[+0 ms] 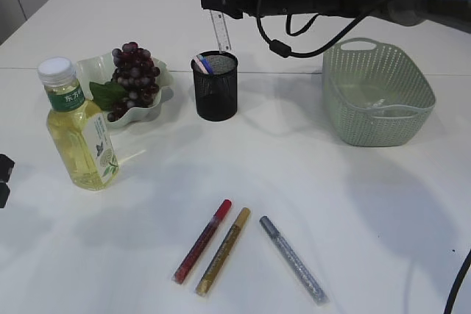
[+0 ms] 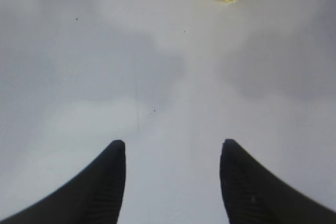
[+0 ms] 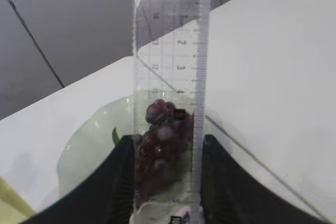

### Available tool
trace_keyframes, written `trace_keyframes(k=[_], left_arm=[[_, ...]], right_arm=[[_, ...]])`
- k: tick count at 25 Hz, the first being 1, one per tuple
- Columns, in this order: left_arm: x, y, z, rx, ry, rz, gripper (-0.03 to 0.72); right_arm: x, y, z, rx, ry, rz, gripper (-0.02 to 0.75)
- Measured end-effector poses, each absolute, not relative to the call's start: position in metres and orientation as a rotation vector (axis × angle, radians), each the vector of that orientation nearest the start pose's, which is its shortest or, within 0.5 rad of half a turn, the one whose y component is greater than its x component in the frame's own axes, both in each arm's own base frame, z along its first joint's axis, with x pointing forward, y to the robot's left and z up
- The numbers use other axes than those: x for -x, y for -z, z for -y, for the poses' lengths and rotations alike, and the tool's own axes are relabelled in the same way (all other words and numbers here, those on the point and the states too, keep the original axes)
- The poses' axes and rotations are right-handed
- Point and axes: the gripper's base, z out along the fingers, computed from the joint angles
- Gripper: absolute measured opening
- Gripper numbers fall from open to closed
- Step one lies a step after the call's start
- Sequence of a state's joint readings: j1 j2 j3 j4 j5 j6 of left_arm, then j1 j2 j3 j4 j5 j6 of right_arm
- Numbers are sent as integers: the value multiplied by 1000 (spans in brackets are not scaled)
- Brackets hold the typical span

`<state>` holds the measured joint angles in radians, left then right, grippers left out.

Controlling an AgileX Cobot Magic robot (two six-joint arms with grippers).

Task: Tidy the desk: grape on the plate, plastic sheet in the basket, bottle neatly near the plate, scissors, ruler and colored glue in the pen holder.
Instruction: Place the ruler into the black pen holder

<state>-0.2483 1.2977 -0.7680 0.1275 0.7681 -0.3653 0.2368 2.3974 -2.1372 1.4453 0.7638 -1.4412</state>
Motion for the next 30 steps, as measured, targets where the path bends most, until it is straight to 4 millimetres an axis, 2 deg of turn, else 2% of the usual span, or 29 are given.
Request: trace_keyframes(k=[3, 7, 13, 21, 25, 30], left_arm=[[-224, -233, 48, 57, 12, -2768, 415], [-224, -233, 48, 57, 12, -2768, 415], [-224, -233, 49, 60, 17, -2767, 415], [-224, -233, 51, 84, 49, -2773, 415], [-223, -233, 51, 89, 56, -2775, 415], [-223, -233, 51, 93, 60, -2775, 415]], right_arm=[[-524, -245, -188, 754, -770, -1639, 293], [-529, -239, -187, 704, -768, -1582, 293], [-537, -211, -188, 695, -749, -1561, 293], [-538, -192, -191, 710, -791, -1571, 296], [-537, -183, -192, 723, -820, -1576, 341], [-536, -184, -193, 732, -829, -1567, 434]])
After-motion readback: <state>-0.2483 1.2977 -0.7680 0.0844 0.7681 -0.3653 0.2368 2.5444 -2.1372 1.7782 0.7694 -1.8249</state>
